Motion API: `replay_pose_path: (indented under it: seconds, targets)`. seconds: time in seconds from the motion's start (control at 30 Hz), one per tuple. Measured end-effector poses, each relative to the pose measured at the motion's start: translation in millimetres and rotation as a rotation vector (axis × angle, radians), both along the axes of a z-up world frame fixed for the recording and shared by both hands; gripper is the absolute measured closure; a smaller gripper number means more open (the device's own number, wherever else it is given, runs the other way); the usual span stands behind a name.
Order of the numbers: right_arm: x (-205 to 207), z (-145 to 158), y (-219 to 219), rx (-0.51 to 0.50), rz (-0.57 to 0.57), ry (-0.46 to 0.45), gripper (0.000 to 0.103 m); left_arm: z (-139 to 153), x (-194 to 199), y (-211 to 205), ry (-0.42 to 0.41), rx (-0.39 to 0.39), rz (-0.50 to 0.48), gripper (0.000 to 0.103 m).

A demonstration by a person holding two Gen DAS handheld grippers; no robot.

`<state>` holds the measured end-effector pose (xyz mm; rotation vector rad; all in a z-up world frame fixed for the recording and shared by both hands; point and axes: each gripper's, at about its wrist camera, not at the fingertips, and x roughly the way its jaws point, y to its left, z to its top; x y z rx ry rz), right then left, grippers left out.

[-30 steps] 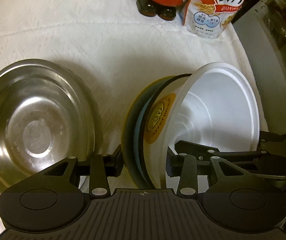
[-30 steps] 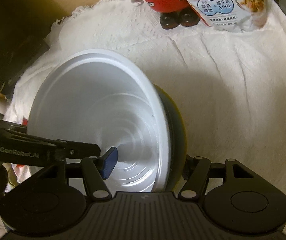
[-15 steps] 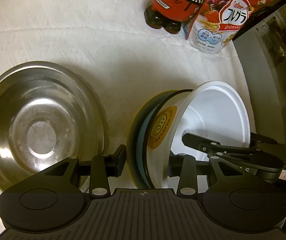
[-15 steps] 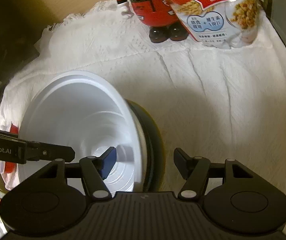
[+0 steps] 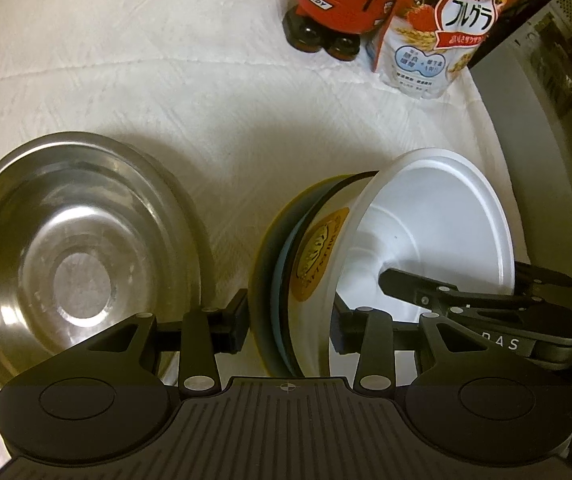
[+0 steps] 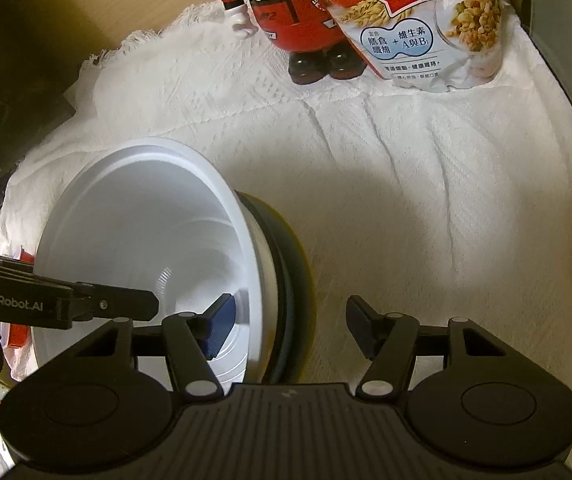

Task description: Organize plates and bowls

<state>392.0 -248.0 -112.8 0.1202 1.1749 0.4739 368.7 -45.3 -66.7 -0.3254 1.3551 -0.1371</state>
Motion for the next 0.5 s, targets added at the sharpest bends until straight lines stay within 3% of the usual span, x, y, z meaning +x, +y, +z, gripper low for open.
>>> replay_pose_path:
  seconds: [0.5]
  targets:
    - [6.3, -10.4, 10.8, 0.072, 0.043, 0.066, 0.041, -10.0, 3.7, -2.9, 0.014, -0.027, -0.003, 0.052]
